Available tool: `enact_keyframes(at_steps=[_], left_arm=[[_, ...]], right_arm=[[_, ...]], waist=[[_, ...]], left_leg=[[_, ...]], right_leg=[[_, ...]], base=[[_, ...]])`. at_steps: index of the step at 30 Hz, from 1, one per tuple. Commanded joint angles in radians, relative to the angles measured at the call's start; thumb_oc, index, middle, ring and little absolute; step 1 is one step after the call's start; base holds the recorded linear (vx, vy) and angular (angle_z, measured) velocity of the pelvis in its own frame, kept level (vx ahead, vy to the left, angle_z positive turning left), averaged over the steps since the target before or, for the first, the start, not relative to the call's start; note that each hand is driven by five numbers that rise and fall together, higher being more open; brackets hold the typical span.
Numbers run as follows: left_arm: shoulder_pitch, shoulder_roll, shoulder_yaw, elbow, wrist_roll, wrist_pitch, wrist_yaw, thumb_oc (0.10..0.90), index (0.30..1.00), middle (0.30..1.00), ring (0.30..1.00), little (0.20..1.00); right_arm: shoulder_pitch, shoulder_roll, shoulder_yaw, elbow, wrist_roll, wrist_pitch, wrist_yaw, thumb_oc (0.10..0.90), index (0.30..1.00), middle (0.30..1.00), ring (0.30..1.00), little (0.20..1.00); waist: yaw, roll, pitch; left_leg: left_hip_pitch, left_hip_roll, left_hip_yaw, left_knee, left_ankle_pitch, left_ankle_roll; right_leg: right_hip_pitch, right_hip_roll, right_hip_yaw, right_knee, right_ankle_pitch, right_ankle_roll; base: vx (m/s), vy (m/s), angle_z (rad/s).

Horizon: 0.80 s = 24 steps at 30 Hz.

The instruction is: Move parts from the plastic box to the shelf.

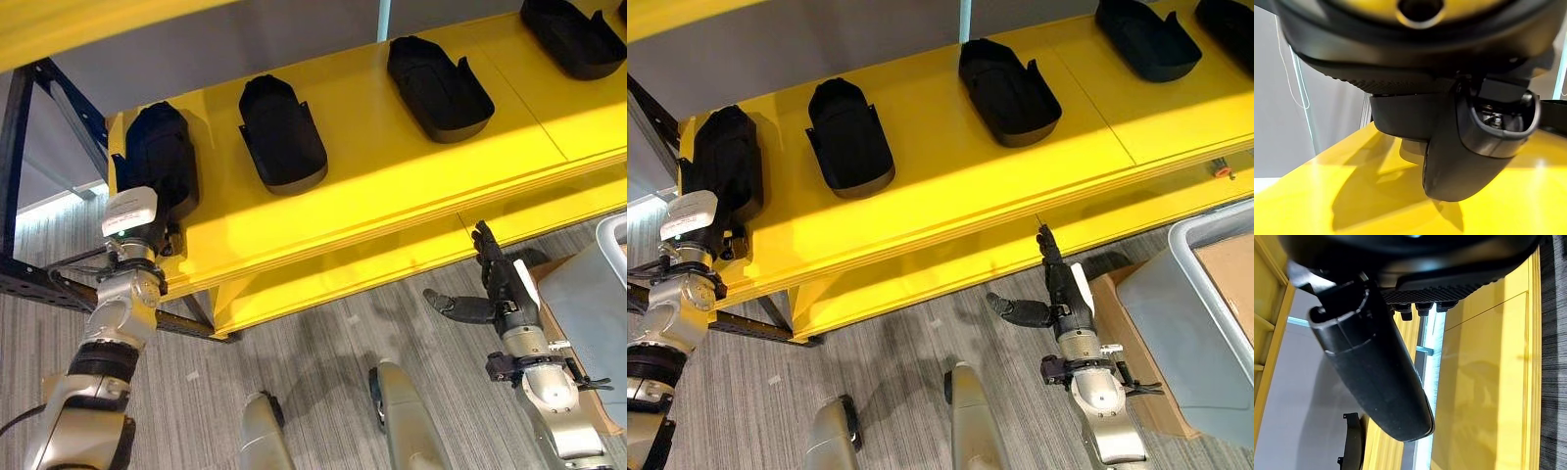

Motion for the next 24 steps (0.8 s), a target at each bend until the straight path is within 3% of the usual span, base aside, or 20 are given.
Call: enact_keyframes(at_steps=[1,13,21,24], left_arm=[[0.137,0.064,0.009,0.068,0.058,0.083,-0.087,0.900,1.000,1.000,1.000,1.000],[0.104,0.152,-0.006,0.125,0.048,0.059,-0.069,0.900,1.000,1.000,1.000,1.000],[0.111,0.195,0.013,-0.024,0.082,0.053,-0.093,0.900,1.000,1.000,1.000,1.000],[0.083,0.253,0.020,-0.072,0.091,0.042,-0.112,0.900,1.000,1.000,1.000,1.000]], right_arm=[[-0.066,0.015,-0.084,-0.137,-0.014,-0.070,-0.003,0.900,1.000,1.000,1.000,1.000],[-0.061,0.008,-0.073,-0.133,-0.010,-0.081,0.002,0.900,1.000,1.000,1.000,1.000],[-0.054,0.009,-0.088,-0.130,-0.014,-0.076,0.001,0.900,1.000,1.000,1.000,1.000],[-0.050,0.011,-0.092,-0.127,-0.009,-0.071,0.007,0.900,1.000,1.000,1.000,1.000]], waist=[[0.044,-0.066,0.022],[0.044,-0.064,0.019],[0.049,-0.062,0.019],[0.048,-0.057,0.016]], left_leg=[[-0.001,-0.006,0.022,0.067,-0.072,0.076],[-0.006,-0.003,0.022,0.075,-0.071,0.076],[-0.004,-0.008,0.022,0.073,-0.074,0.075],[-0.003,-0.007,0.023,0.074,-0.075,0.074]], right_leg=[[0.056,-0.037,0.044,-0.073,0.013,0.028],[0.045,-0.036,0.046,-0.060,0.012,0.030],[0.051,-0.039,0.045,-0.060,0.009,0.029],[0.051,-0.040,0.045,-0.061,0.008,0.030]], base=[[0.00,0.000,0.00],[0.00,0.000,0.00],[0.00,0.000,0.00],[0.00,0.000,0.00]])
